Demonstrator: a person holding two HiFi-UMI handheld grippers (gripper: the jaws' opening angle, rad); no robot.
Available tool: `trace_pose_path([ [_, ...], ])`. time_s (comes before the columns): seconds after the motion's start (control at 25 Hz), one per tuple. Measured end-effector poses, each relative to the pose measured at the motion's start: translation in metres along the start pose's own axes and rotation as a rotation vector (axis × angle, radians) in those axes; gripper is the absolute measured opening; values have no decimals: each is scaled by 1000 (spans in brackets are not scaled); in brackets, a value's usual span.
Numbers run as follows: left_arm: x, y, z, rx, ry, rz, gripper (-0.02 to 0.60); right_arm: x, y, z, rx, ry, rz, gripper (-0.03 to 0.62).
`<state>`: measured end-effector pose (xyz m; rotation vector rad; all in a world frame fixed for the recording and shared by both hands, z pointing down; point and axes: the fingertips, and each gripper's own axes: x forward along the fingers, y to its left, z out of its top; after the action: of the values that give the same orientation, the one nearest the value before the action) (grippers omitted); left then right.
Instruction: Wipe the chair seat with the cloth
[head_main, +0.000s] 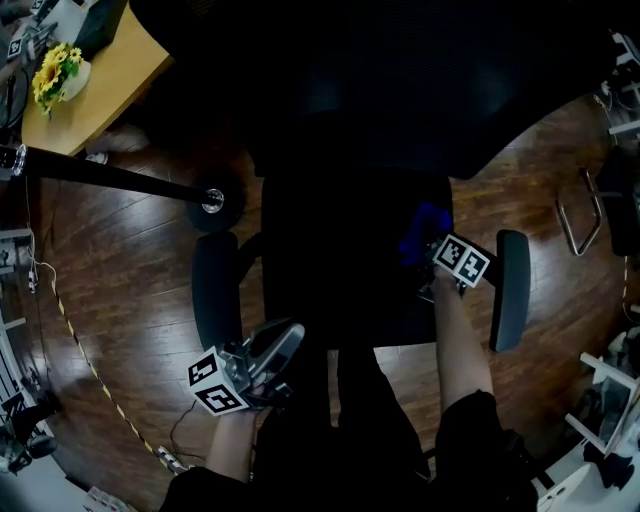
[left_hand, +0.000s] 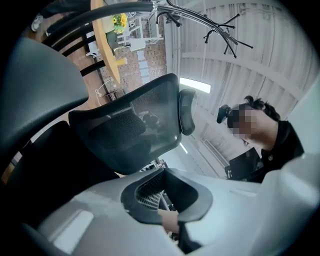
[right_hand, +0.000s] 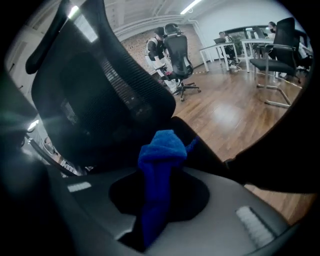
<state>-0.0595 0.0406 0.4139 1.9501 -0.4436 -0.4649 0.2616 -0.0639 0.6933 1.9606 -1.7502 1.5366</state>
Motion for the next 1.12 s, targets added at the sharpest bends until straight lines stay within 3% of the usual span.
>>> trace_pose_path([
  [0.32,5,-5,-7,7,4,-5,-8,-8,0,10,-77,-57,-14,61],
  [0.48,0,-6,-5,12,-13,0,-8,-11,69,-1,-82,-119,163,61],
  [0.68,-8,-4,4,21,-67,16,-8,12,194,-85,-157,56,405,61],
  [0.84,-14,-2,12,30,-113,32,-8,21,276,-157,-196,203,538,63],
  [0.96,-18,0,15,33,-139,44,-8,29,307,-196,-202,302,586,61],
  [1.12,-25,3,13,28,-151,64,-8,41,306,-236,-271,399,574,63],
])
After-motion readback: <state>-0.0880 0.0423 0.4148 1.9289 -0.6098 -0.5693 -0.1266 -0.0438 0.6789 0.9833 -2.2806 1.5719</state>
